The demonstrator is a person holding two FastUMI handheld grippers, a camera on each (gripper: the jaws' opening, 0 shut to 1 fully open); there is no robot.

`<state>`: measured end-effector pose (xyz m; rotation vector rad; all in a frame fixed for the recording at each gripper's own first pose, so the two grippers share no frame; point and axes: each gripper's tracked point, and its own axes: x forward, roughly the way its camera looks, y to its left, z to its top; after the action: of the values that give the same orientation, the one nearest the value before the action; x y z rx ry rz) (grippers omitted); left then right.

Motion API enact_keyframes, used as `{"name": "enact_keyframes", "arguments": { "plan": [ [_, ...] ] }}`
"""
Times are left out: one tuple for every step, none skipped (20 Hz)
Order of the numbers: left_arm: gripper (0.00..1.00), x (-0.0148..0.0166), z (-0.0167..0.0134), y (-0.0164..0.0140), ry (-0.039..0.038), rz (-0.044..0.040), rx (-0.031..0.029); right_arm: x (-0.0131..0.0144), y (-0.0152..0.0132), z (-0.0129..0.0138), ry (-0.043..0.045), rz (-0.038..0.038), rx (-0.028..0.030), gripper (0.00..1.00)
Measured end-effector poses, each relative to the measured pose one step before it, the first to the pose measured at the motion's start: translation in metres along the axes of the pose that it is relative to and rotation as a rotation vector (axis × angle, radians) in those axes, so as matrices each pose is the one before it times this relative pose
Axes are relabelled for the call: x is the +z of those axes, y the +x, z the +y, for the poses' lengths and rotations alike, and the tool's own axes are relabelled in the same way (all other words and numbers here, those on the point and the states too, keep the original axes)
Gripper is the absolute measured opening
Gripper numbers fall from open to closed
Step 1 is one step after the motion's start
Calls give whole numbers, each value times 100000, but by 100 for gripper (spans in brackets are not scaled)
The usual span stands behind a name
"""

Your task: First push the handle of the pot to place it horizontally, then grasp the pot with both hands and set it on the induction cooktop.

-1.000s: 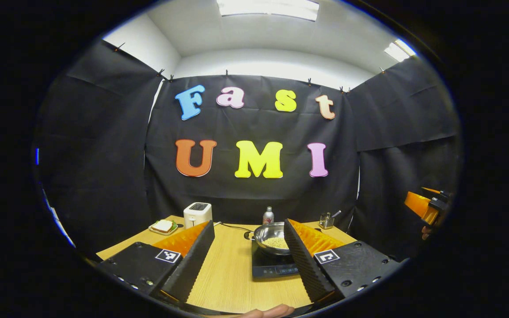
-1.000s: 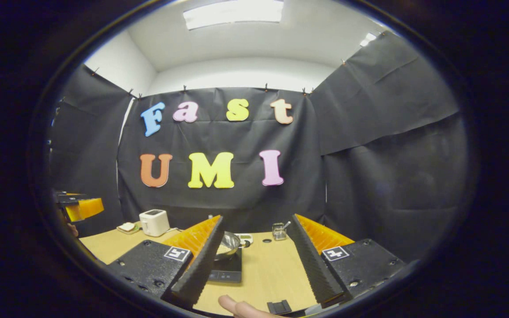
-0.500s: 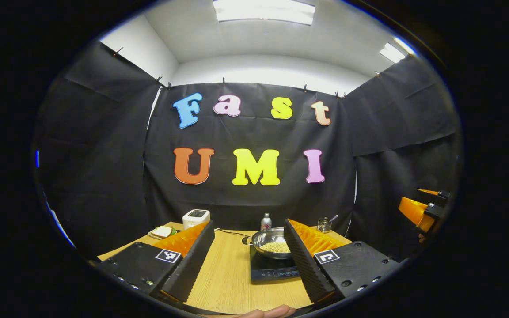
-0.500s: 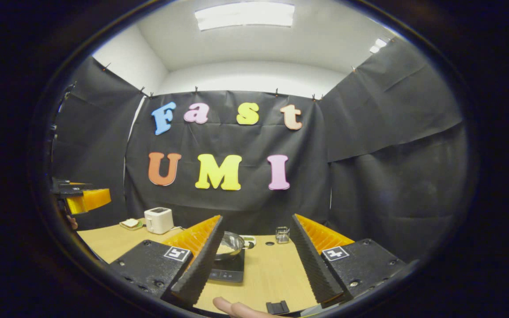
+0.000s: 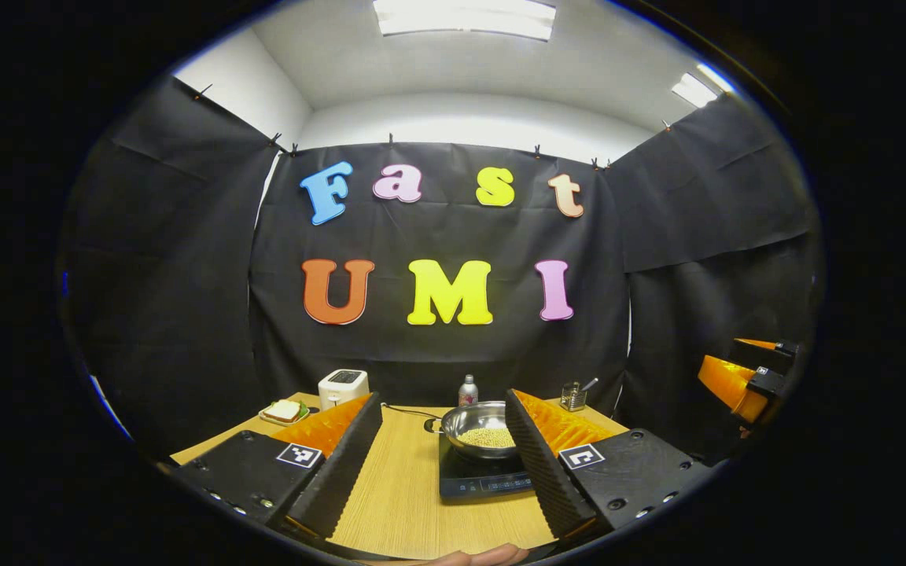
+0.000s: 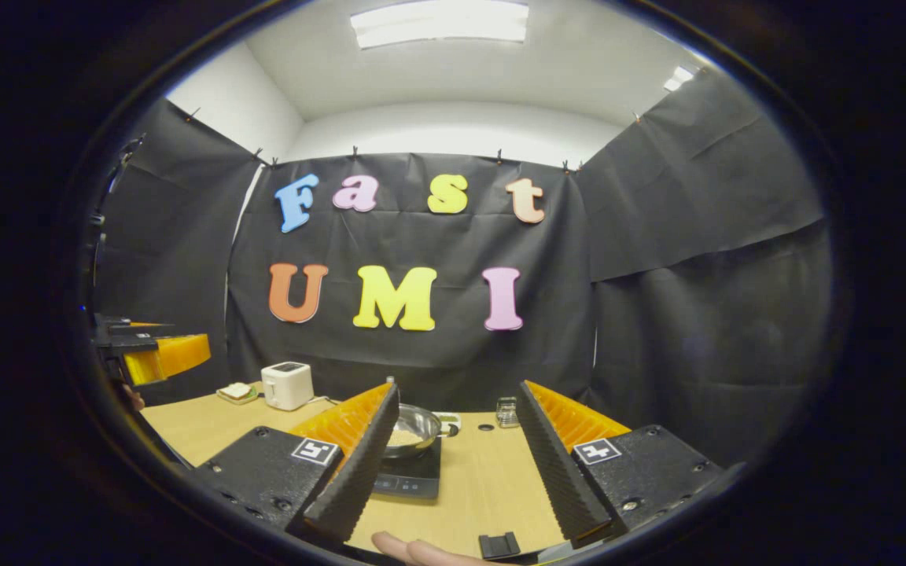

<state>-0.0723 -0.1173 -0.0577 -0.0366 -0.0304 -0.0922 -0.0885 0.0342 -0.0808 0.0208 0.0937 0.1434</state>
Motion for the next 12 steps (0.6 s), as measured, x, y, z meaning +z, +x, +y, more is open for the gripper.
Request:
{"name": "enact_keyframes", "arguments": {
  "plan": [
    [94,-23,98,-42,453,-83,258,46,-55,76,150,-200,350,92],
    [94,47,-39,-10,328,-307,39,4,94,33,179,-358,359,92],
    [93,12,-139,46,187,-360,-147,-16,45,132,23,-59,691,92],
    [94,85,-189,-24,-69,-365,-93,-118,-99,152,206,-62,753,92],
    [94,56,-143,83,-186,-161,-24,32,30,119,543,-294,710,92],
    [94,-22,-221,52,-41,66,-79,-29,120,156,332,-289,639,93],
    [94,-226,-202,102,368,442,-259,-113,139,78,265,-122,237,92],
    [94,-143,-292,40,575,21,-318,-131,2,-41,117,-197,268,92],
    [94,43,-173,141,489,-79,22,-108,15,10,-96,-210,401,92],
    [94,-104,-143,25,358,-498,423,-130,101,85,30,-447,430,92],
    [94,-165,-32,124,488,-415,505,-115,157,1,63,-362,358,92],
    [94,-184,52,171,411,-308,616,-321,166,82,61,-220,293,92]
  ]
}}
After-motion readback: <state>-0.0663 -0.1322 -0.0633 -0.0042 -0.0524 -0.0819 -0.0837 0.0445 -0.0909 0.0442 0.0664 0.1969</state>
